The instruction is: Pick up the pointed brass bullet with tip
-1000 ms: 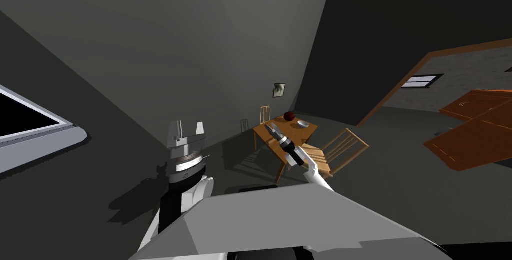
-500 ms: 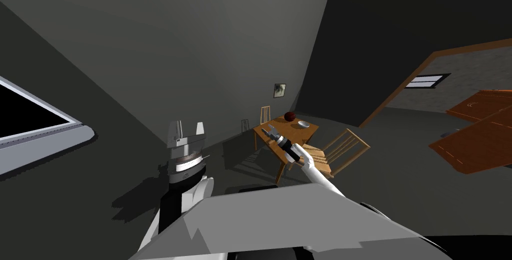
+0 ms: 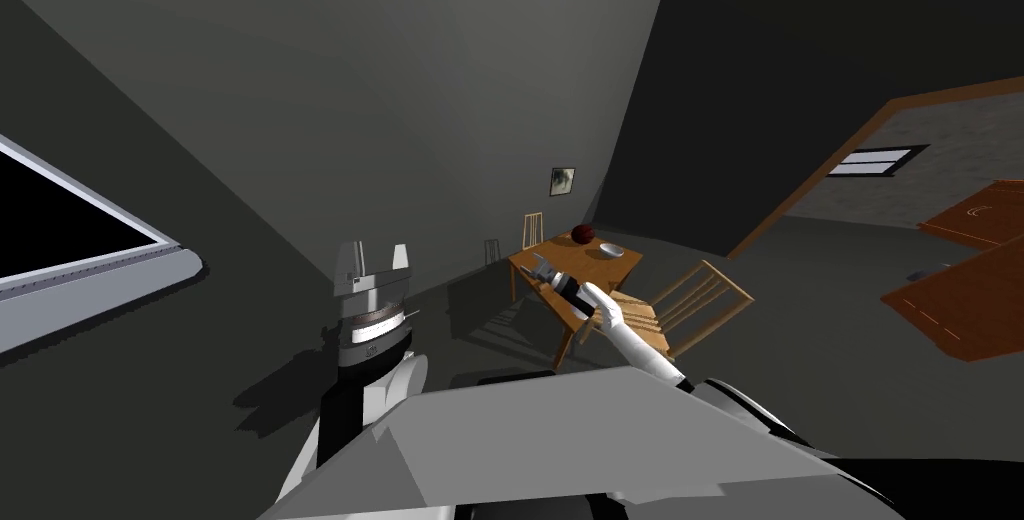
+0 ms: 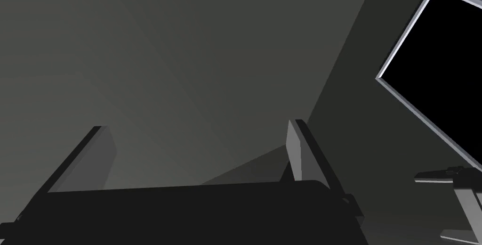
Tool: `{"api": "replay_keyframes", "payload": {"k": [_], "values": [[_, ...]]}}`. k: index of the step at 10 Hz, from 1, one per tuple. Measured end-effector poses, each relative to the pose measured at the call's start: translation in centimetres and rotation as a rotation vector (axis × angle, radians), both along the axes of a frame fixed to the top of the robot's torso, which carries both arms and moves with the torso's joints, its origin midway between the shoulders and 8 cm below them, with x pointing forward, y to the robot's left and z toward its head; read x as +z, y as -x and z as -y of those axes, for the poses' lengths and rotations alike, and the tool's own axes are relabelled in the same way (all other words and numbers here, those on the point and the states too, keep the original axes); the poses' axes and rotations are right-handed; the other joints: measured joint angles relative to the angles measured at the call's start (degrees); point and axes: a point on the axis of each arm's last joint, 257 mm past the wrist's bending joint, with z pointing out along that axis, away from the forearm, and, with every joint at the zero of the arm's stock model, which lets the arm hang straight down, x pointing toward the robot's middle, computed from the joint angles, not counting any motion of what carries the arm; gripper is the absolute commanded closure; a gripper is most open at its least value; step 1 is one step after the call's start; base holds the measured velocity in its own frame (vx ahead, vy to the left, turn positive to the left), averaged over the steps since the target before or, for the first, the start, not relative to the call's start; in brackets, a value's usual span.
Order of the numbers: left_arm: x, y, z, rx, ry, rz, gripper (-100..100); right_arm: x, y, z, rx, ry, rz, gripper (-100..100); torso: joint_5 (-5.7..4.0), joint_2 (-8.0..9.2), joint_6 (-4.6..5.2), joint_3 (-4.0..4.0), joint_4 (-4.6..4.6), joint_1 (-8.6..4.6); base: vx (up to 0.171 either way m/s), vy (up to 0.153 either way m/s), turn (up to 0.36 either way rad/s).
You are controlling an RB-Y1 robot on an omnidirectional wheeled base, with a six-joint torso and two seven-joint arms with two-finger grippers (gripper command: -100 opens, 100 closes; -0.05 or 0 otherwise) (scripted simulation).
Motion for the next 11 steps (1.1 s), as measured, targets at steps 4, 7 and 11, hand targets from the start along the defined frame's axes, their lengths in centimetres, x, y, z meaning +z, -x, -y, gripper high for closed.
{"api": "replay_keyframes", "payload": {"k": [4, 7, 11], "values": [[0.0, 0.0, 0.0, 0.000, 0.000, 0.000, 0, -3.8, -1.0, 0.1, 0.006, 0.181, 0.016, -100, -0.01, 0.06, 0.02, 0.03, 0.00, -0.03, 0.032, 0.006, 0.033], [0.0, 0.0, 0.0, 0.000, 0.000, 0.000, 0, -6.4, -1.7, 1.2, 0.012, 0.294, 0.016, -100, -0.01, 0.06, 0.02, 0.03, 0.00, -0.04, 0.028, 0.001, 0.022], [0.0, 0.0, 0.0, 0.000, 0.000, 0.000, 0, -10.4, -1.9, 2.2, 0.030, 0.457, 0.018, -100, -0.01, 0.01, 0.01, 0.00, 0.00, -0.02, 0.034, 0.003, 0.027]]}}
